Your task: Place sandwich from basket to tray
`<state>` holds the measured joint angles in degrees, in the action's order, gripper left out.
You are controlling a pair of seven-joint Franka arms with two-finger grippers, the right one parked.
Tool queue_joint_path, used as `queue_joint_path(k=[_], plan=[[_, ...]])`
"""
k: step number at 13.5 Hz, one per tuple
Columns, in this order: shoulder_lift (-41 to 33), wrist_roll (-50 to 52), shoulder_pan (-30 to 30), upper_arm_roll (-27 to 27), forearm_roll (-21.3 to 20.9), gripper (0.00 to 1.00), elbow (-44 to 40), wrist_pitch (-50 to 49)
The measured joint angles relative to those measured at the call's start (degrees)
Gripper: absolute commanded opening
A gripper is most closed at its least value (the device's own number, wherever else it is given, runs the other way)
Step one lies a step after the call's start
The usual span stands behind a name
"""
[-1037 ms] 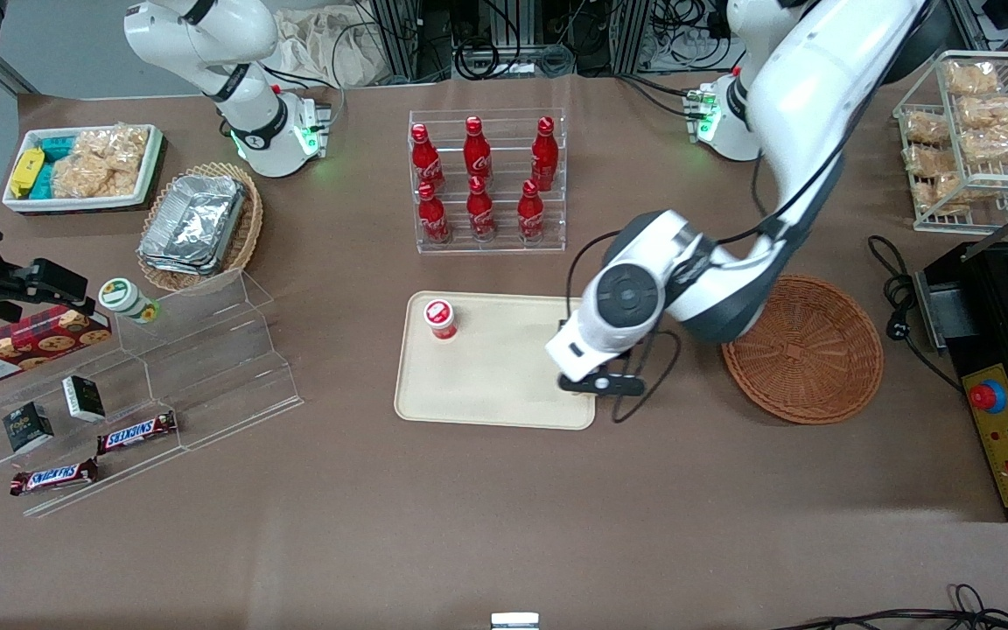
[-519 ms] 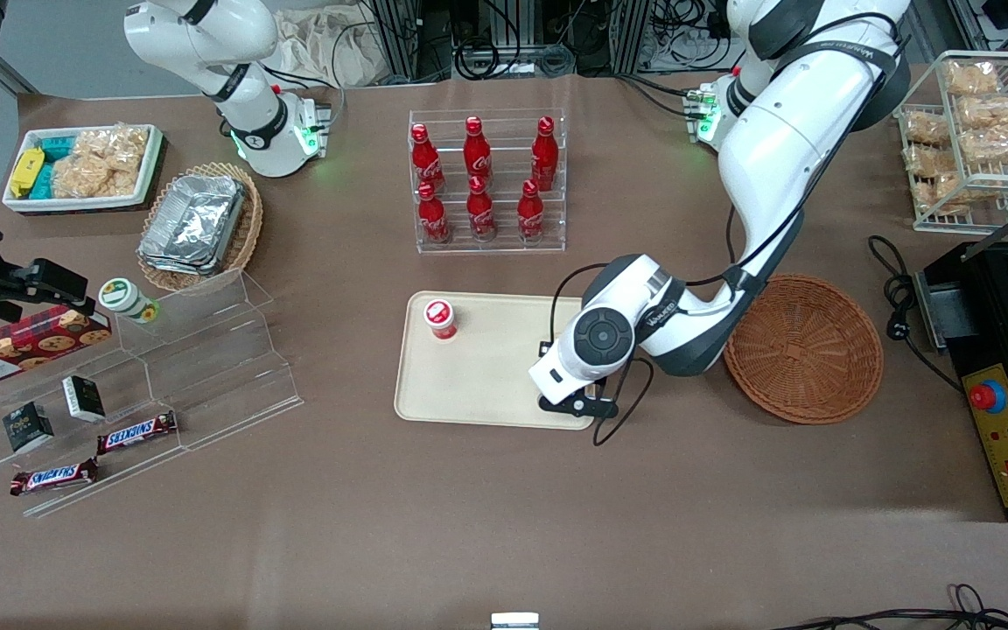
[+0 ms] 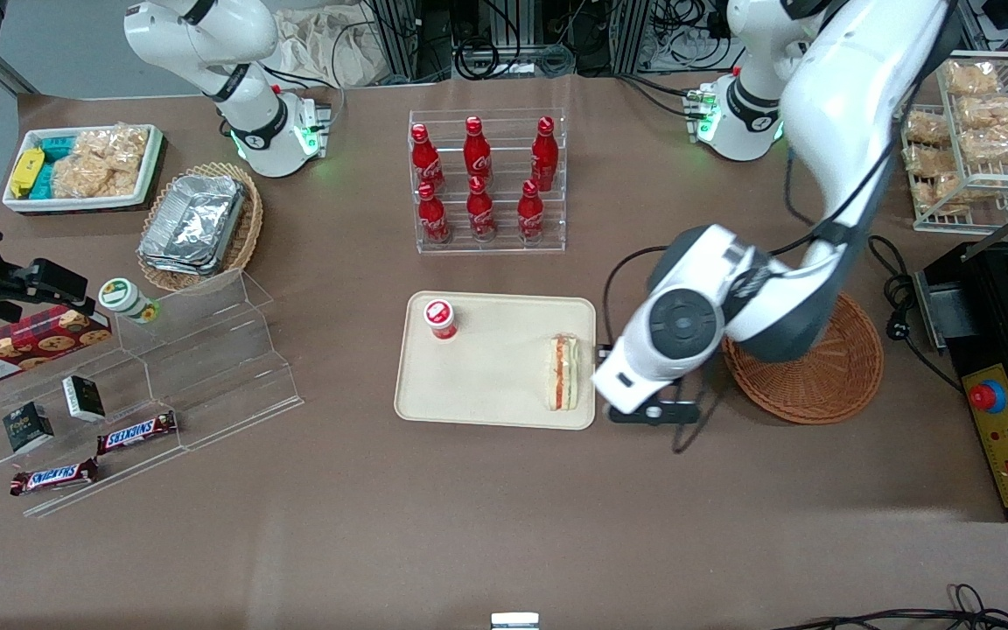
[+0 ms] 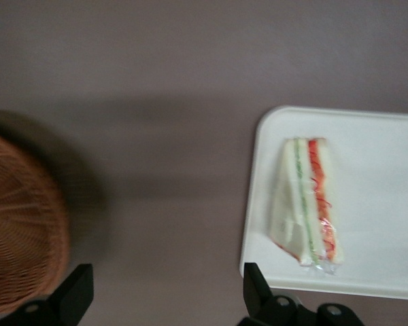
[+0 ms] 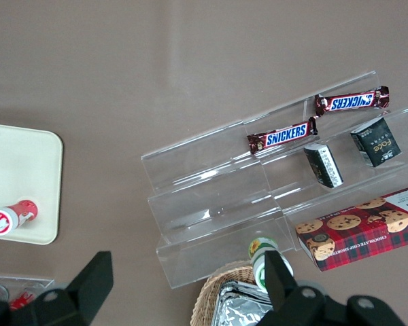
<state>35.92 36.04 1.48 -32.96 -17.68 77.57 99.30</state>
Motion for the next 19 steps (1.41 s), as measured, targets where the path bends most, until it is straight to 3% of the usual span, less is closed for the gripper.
queue_joint_path(k=[2, 7, 10, 16, 19], plan=[[-5.27, -0.40, -5.69, -0.82, 1.73, 0.98, 3.38, -0.78], [-23.09, -6.22, -17.44, -1.93, 9.76, 1.00, 21.12, 2.25], [-28.14, -7.41, -18.33, -1.89, 10.64, 1.00, 25.20, 3.48], [-28.57, -8.27, -18.52, -1.41, 10.65, 1.00, 25.36, 3.95], [-30.12, -13.84, -15.36, 5.26, 11.39, 1.00, 26.00, 3.22]])
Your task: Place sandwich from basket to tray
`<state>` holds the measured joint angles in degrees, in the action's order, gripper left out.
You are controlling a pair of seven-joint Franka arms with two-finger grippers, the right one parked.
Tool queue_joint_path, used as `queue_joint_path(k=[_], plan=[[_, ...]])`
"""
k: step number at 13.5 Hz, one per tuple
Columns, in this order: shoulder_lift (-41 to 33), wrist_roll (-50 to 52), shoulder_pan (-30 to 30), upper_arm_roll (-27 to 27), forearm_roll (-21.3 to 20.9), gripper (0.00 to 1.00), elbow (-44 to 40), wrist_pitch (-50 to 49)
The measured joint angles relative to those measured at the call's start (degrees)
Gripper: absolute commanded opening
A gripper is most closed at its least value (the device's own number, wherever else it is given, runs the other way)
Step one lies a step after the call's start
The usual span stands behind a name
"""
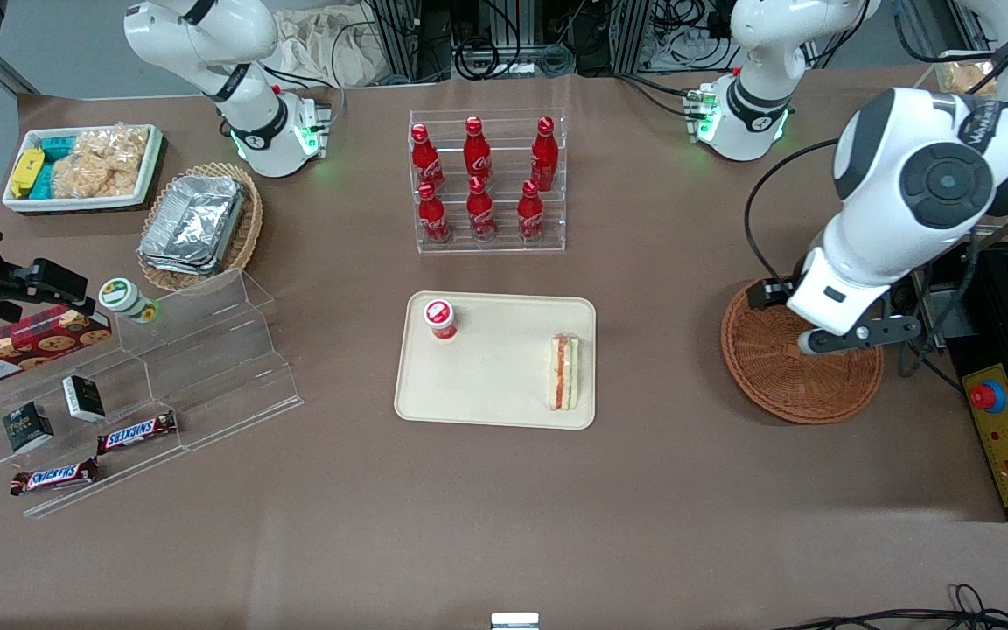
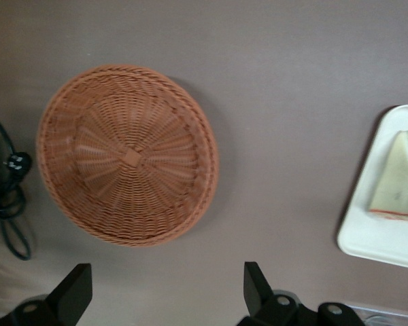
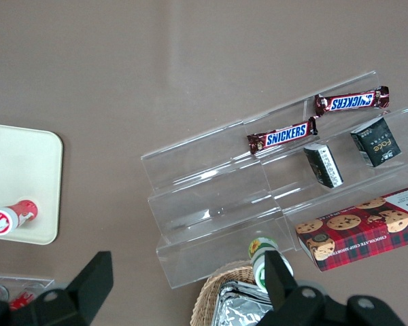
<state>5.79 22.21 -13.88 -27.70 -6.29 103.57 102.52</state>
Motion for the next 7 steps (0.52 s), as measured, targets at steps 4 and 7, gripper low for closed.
queue_joint_path(k=[4, 7], plan=[[-5.28, -13.74, 5.99, 11.79, 4.45, 1.00, 4.94, -0.02], [-7.19, -23.66, 5.68, 13.92, 6.21, 1.00, 5.82, -0.45]])
